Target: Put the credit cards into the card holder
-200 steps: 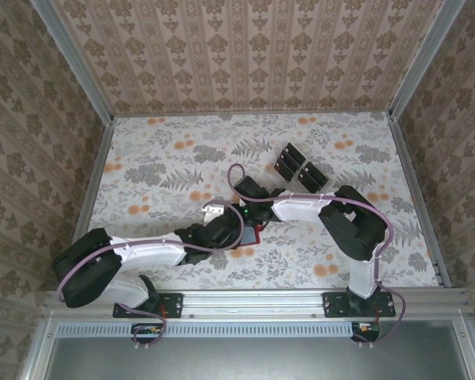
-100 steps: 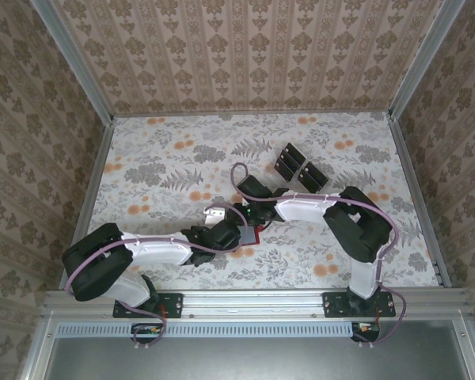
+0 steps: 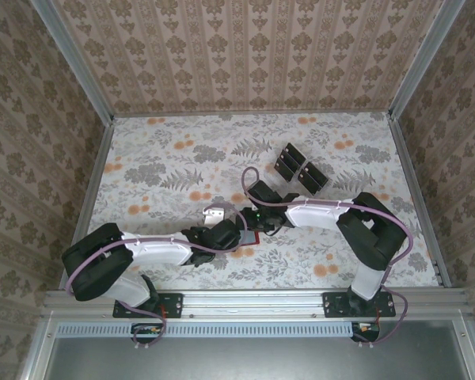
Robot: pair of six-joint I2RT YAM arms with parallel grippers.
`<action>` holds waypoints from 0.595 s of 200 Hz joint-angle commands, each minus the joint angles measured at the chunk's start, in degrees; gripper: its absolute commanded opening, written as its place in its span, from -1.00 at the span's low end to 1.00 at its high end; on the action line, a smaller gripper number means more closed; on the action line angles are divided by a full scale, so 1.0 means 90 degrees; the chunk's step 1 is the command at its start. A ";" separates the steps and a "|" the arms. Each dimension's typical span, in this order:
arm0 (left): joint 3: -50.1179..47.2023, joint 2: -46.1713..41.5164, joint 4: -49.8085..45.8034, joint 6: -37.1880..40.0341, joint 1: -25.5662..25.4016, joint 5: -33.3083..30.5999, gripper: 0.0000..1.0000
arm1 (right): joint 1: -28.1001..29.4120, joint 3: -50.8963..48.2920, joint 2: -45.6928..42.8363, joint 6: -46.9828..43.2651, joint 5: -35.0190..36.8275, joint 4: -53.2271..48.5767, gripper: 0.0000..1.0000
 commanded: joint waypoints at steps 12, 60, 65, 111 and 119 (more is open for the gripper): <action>-0.0088 0.0050 -0.0229 -0.0132 -0.0049 -0.0184 0.99 | -0.0026 -0.0080 -0.0130 0.0138 0.0130 0.0136 -0.06; -0.0099 0.0054 -0.0214 -0.0141 -0.0055 -0.0184 1.00 | -0.0017 -0.0041 0.0030 0.0146 -0.0116 0.0342 -0.07; -0.0105 0.0055 -0.0214 -0.0139 -0.0049 -0.0184 1.00 | -0.0016 -0.0042 0.0034 0.0160 -0.0147 0.0379 -0.07; -0.0105 0.0035 -0.0205 -0.0136 -0.0053 -0.0194 1.00 | -0.0022 -0.0089 0.0190 0.0284 -0.0614 0.0851 -0.10; -0.0106 0.0025 -0.0196 -0.0137 -0.0053 -0.0194 1.00 | -0.0021 -0.0090 0.0215 0.0320 -0.0667 0.0916 -0.10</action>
